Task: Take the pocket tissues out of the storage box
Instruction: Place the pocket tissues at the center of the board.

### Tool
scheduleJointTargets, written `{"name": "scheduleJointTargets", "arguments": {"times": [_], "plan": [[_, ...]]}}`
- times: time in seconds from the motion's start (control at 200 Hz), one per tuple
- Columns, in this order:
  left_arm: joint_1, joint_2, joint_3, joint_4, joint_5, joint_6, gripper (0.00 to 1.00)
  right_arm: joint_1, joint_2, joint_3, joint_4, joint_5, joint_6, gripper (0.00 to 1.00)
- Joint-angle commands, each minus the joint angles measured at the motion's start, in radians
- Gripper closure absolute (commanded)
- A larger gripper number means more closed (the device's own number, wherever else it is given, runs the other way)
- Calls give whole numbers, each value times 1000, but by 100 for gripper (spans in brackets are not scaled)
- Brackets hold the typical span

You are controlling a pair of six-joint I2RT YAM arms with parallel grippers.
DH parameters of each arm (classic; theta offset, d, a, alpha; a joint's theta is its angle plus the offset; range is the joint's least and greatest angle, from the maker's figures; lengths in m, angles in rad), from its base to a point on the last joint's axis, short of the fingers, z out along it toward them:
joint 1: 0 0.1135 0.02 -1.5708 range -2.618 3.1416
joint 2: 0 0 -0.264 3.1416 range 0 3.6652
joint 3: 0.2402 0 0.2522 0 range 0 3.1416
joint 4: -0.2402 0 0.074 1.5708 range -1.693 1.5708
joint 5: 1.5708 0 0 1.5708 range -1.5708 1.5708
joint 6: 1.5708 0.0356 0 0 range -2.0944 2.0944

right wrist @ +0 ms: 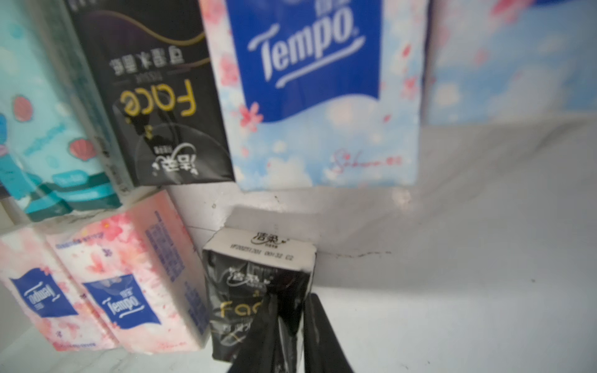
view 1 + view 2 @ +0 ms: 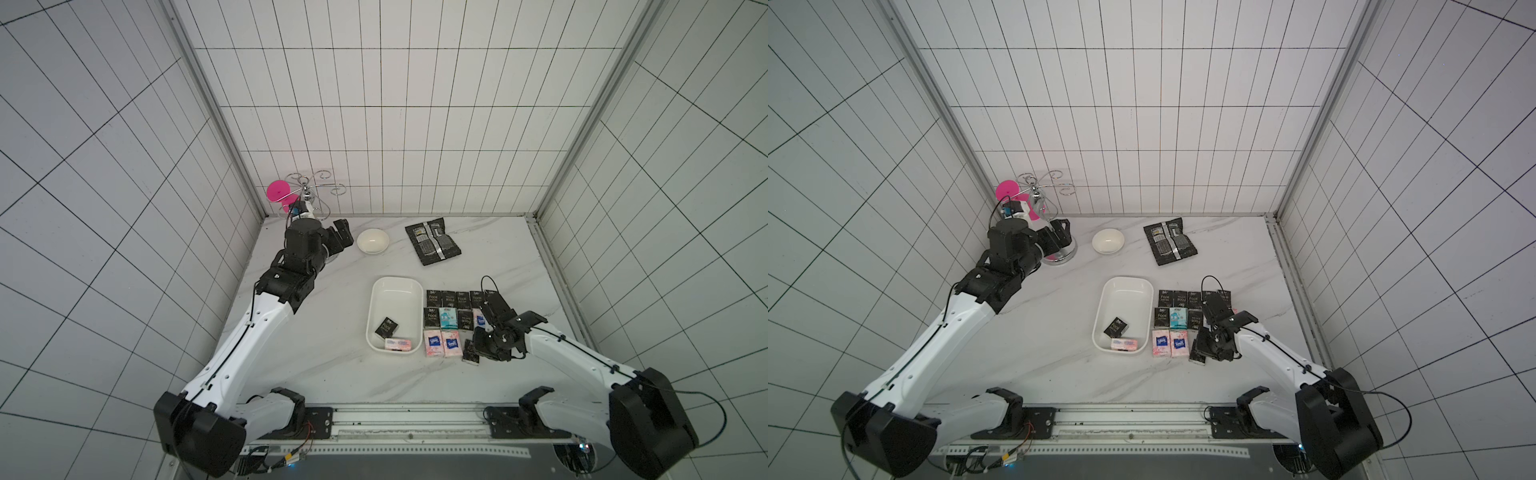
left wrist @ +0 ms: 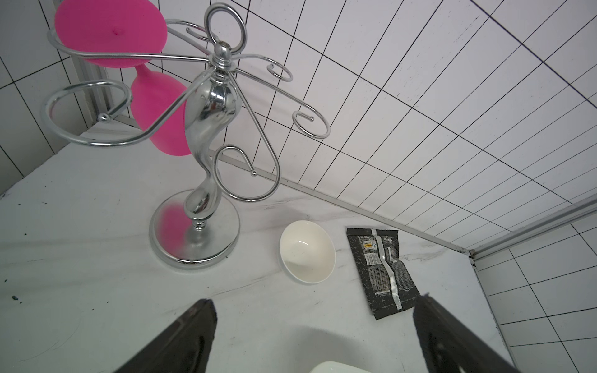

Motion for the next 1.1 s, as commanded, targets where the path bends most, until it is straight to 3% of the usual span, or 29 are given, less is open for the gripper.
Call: {"name": "scheduleJointTargets", "arguments": {"times": [0.0,0.35,1.095], "plan": [[0,1,9,-10,-13,12,1,-11,25,23,16,44,-60,81],[0,10,11,-8,-13,11,1,-10,46,82,-13,76,-163,79],[-2,10,12,-8,-13,7,1,-11,91,102,37,52,-158,77]]}}
